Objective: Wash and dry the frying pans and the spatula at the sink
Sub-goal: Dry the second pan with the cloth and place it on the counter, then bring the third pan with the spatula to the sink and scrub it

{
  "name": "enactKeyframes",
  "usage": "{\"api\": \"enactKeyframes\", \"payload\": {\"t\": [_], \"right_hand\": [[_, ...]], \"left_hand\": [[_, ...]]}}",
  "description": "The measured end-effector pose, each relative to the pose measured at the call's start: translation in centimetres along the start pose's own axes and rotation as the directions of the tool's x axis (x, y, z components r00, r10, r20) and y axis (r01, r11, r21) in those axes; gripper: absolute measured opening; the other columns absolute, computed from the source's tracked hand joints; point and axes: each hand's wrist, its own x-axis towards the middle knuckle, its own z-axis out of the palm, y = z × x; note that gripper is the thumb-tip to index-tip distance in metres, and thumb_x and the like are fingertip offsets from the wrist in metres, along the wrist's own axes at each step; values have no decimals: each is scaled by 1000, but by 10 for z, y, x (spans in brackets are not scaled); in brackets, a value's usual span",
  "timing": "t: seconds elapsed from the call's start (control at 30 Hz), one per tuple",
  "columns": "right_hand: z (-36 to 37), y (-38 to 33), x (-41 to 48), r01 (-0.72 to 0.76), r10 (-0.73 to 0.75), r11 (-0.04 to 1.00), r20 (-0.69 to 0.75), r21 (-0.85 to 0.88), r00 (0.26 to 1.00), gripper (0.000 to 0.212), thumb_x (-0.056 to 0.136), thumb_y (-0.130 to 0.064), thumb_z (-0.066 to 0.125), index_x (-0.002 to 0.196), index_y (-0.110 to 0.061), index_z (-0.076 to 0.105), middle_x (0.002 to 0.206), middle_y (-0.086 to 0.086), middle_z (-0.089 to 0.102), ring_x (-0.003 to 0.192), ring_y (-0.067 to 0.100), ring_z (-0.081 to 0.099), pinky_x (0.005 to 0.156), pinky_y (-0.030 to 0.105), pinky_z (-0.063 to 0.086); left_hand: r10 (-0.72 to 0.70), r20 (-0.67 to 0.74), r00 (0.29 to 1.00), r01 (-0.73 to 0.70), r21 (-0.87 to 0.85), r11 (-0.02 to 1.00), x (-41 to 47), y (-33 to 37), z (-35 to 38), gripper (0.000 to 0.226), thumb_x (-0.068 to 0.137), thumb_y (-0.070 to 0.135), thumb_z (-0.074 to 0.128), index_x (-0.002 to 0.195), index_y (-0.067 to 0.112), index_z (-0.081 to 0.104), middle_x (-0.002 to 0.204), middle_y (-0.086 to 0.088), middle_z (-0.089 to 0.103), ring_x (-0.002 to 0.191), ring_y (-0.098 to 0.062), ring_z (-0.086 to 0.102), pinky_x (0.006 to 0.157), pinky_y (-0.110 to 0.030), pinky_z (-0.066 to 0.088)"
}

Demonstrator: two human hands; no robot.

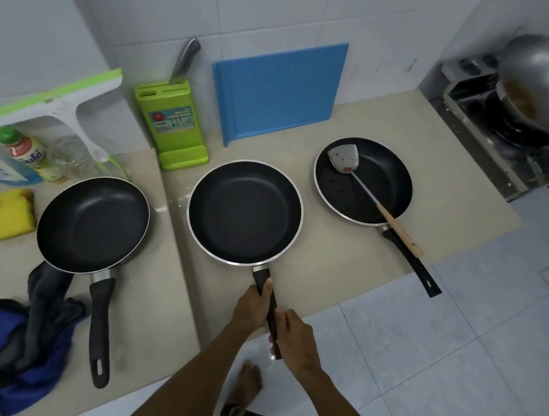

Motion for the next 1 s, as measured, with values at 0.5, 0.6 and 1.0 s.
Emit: {"api": "enactKeyframes", "payload": {"t": [0.5,0.6,1.0], "right_hand": [[-143,34,-30,-6,-94,949,-299,-316,950,34,101,-45,52,120,-18,60,117,1,68,103,14,63,91,29,51],[-185,40,-25,-19,-138,927,-389,-374,911,42,100,-42,55,133,-16,57,128,7,63,117,23,58,97,35,50],[-319,64,87,-33,-72,962,-369,-271,927,51,102,-51,45,140,-18,47,138,7,55,124,27,52,98,41,49]], "left_hand": [[446,-8,895,-244,829,504,-58,95,-5,71,100,67,31,141,10,44,142,-11,49,132,-29,47,109,-42,39],[500,52,864,-331,807,489,-61,121,19,72,99,68,31,140,11,46,142,-11,50,132,-30,47,109,-43,37],[123,141,982,-152,213,965,11,245,173,81,95,72,39,144,7,42,141,-16,55,128,-34,54,108,-43,42]]}}
